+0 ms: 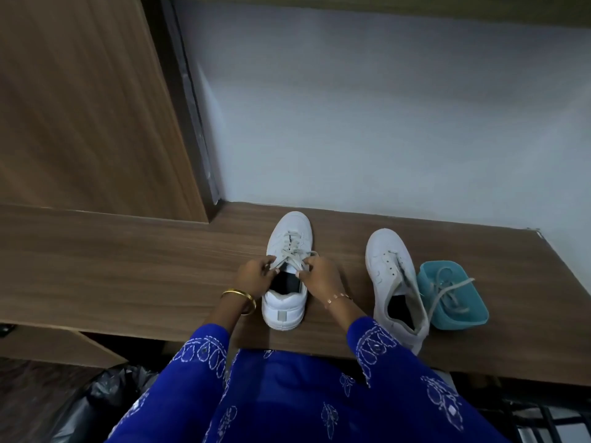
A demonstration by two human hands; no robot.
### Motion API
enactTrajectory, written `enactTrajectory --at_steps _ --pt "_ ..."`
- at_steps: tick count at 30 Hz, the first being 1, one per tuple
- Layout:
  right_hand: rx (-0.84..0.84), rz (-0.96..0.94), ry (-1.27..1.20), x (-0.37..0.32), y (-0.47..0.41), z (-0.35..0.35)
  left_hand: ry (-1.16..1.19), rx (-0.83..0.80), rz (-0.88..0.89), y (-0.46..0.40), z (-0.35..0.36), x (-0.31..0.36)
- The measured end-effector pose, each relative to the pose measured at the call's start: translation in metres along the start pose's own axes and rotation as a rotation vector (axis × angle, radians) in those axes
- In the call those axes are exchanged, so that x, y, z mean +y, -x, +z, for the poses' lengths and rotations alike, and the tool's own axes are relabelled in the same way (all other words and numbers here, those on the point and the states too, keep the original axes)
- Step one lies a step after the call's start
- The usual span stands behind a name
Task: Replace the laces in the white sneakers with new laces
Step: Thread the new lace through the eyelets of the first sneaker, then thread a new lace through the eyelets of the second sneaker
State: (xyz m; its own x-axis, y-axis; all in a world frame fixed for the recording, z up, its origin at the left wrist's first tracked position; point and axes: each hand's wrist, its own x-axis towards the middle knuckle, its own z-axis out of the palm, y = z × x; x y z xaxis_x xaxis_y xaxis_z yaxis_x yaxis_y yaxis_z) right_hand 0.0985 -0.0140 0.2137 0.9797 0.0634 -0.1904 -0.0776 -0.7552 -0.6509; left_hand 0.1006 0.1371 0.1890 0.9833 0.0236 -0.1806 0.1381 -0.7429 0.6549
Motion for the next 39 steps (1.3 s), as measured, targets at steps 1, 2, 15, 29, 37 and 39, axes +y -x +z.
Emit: enactTrajectory --at_steps 1,2,15,29,37,39 --pt "-0.004 0.008 -0.027 0.002 0.005 -0.002 -0.026 0.009 0.007 0.001 0.0 0.002" --pt "-0.01 0.002 -0.046 0.004 0.012 -0.004 -0.032 0.044 0.03 0.004 0.0 0.005" --pt "0.658 0.054 -0.037 0.1 0.076 -0.081 0.241 -0.007 0.369 0.06 0.085 0.105" --pt "0.414 0.22 0.023 0.126 0.076 -0.075 0.076 -0.122 0.209 0.043 0.124 0.146" --pt "0.329 0.176 -0.013 0.101 0.09 -0.046 0.11 -0.038 0.24 0.059 0.099 0.105" --pt "0.316 0.144 -0.01 0.093 0.095 -0.036 0.123 -0.012 0.226 0.066 0.092 0.094"
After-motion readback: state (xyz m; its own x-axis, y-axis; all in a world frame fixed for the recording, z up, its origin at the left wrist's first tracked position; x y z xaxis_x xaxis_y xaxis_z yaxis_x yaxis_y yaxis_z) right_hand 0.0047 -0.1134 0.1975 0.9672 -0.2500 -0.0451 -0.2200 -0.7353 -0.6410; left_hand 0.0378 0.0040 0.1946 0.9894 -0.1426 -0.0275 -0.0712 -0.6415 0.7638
